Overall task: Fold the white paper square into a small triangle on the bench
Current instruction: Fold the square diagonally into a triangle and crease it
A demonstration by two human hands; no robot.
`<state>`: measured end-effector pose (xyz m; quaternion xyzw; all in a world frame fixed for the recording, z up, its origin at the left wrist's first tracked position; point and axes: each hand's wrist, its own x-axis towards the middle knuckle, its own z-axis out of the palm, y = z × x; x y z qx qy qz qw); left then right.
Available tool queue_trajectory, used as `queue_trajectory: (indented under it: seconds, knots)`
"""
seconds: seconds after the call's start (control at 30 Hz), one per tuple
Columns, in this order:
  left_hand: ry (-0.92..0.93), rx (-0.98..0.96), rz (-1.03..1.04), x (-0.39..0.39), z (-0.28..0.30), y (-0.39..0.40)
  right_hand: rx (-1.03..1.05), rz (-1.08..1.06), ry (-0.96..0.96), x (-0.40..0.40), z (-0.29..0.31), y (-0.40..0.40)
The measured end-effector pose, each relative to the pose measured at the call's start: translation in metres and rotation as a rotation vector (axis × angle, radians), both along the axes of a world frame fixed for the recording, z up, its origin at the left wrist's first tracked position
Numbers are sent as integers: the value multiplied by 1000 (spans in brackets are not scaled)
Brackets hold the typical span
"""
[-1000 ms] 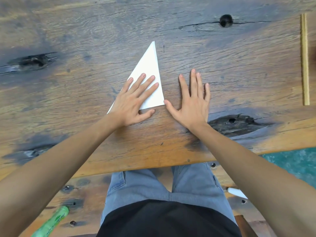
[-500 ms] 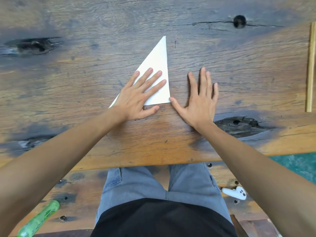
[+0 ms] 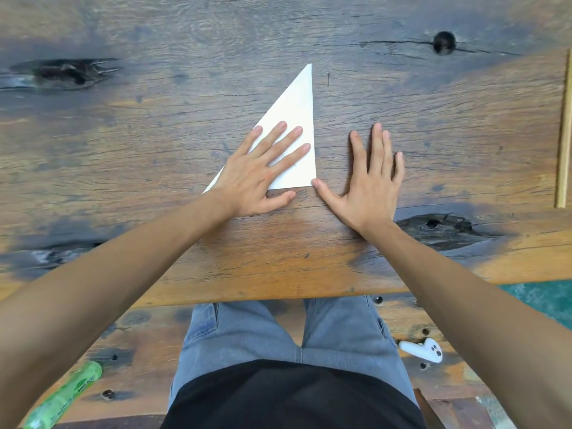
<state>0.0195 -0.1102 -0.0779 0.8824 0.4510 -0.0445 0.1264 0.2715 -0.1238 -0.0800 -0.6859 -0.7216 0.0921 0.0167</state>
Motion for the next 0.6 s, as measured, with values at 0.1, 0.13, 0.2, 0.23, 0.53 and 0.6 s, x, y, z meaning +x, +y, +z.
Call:
queue_trajectory:
  seconds: [0.1,0.13,0.2,0.23,0.53,0.6]
  knots:
    - [-5,-6,-5,-3,1,0,1,1,-4,1,1,0]
    - [-6,-6,7,-5,1,-1,-4,-1,-6,1,1,0]
    - [-4,-4,32,-12,1,-3,-17,1,-12,1,1,0]
    - [-4,-2,40,-17,0,-5,-23,5,-14,1,1,0]
    - [17,-25,84,-75,-1,-31,-33,26,-22,2,-1,0]
    - [16,-49,123,-81,2,-37,-36,31,-28,2,-1,1]
